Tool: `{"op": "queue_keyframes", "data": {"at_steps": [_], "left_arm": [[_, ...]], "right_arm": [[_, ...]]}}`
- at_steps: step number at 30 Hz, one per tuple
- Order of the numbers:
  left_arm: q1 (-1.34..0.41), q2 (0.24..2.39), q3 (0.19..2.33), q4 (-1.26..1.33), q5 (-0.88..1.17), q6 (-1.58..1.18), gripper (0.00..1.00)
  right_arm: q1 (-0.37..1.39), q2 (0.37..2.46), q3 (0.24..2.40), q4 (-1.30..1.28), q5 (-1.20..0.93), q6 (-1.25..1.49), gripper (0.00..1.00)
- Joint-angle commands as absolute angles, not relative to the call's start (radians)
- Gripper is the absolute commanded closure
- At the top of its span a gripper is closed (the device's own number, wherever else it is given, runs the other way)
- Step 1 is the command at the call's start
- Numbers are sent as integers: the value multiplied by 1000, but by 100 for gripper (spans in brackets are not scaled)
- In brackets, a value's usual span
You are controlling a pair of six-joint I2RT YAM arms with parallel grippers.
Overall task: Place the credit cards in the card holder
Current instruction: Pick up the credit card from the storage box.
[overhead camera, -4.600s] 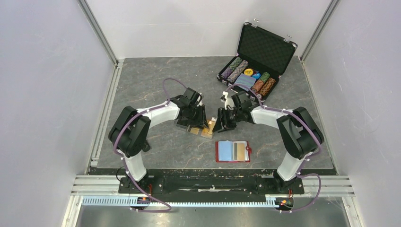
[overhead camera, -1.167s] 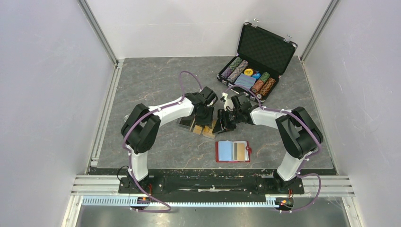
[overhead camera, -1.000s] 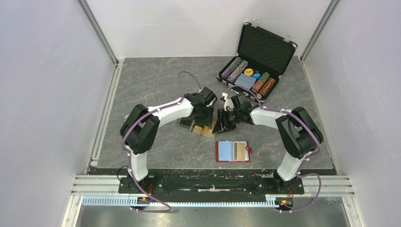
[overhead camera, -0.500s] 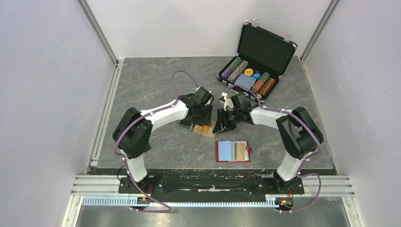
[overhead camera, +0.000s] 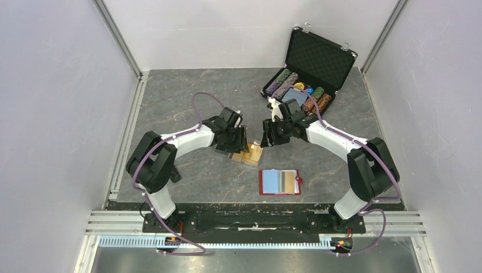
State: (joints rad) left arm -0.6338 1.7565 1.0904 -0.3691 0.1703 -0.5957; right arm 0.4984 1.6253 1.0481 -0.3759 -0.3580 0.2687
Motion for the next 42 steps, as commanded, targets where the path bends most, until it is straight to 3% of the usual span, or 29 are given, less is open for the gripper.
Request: {"op": "queue_keyframes", "data": {"at_steps": [1,7,13,20,38,42], "left_arm": [[-605,1702,1034,-238,265,-679,50],[-583,1691,1002,-208,285,-691,51],[-581,1698,1007,-222,286,-681,52],[-582,1712,1027,-257,273,-664,53],[-597,1828,1112,-327,307,-647,56],[-611,1833,1129,-325,322,-642,61]], "right_arm": [[520,1584,1126,-403,-313,213,49],[569,1609,1181,-388,-339,194,58],[614,1683,1206,-392,-343,190,76],[638,1772,1235,-468,-271,171,90],[662,1926,1287,-599,-129,169,100],[661,1931,1270,-595,-135,171,100]]}}
